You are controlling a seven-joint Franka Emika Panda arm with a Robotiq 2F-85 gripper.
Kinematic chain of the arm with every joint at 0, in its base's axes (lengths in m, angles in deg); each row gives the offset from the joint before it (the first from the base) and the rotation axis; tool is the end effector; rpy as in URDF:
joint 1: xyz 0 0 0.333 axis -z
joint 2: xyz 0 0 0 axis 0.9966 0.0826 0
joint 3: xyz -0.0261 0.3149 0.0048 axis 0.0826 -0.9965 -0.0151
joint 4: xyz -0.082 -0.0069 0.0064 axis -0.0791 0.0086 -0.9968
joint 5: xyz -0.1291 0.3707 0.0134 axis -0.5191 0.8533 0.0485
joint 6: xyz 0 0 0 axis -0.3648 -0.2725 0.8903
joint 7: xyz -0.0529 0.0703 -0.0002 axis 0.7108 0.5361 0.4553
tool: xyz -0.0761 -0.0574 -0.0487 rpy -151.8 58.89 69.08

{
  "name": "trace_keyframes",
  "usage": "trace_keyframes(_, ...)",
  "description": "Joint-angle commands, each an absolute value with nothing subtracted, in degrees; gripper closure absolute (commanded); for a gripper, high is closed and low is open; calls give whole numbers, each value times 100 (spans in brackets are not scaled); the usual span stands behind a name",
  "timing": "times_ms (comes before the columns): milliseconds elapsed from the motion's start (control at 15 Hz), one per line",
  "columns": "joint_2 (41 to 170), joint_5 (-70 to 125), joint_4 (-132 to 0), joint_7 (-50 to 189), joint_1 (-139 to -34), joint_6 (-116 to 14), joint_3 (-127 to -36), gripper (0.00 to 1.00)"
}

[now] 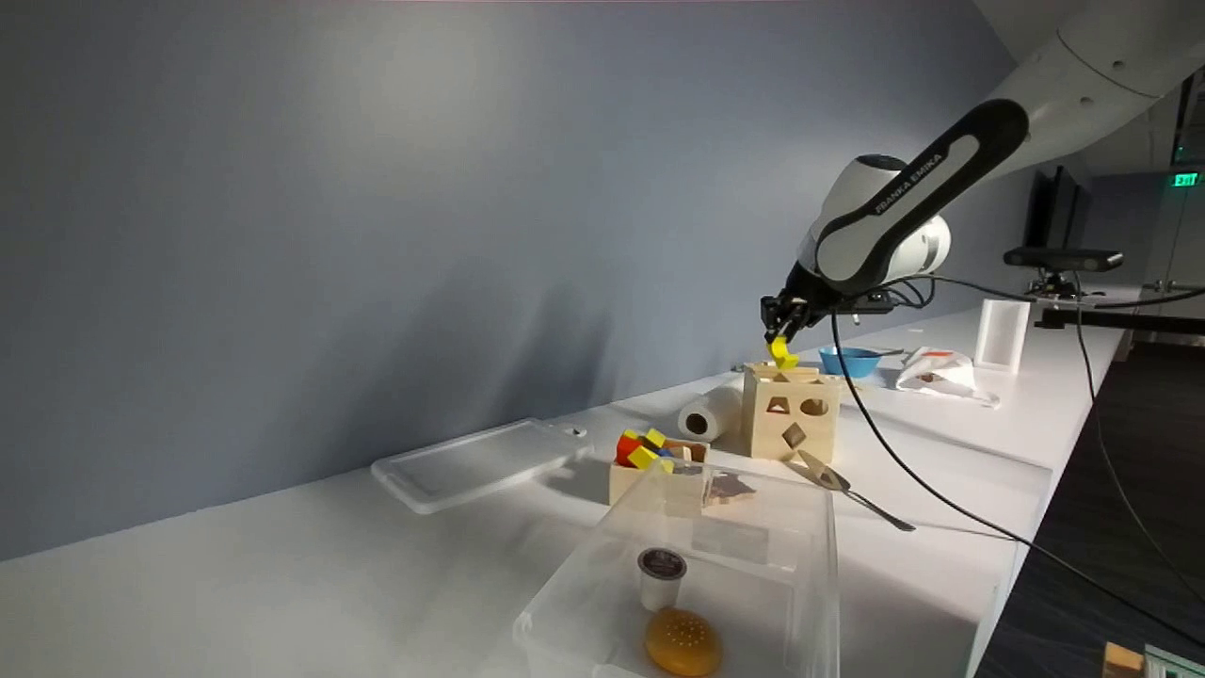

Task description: Put the yellow objects inside the wooden box

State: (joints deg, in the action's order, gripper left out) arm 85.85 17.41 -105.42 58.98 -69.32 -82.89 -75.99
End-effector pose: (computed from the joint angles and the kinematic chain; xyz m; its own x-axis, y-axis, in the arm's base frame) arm 0.5017 -0.2248 0.4449 0.6904 -0.3770 0.6175 -0.4854 -0.8743 0.0089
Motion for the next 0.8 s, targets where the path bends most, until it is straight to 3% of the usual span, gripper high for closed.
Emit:
trace_keyframes(0,8675,1575,-10608,5376,-6909,-8468,-7653,91)
trace_keyframes(533,8952,1017,-10546,4415,-6920,-8465,-7645,90)
trace_keyframes(600,8963,991,-10548,4346,-6934,-8448,-7645,41)
trace_keyframes(733,8933,934,-10561,4272,-6957,-8458,-7645,35)
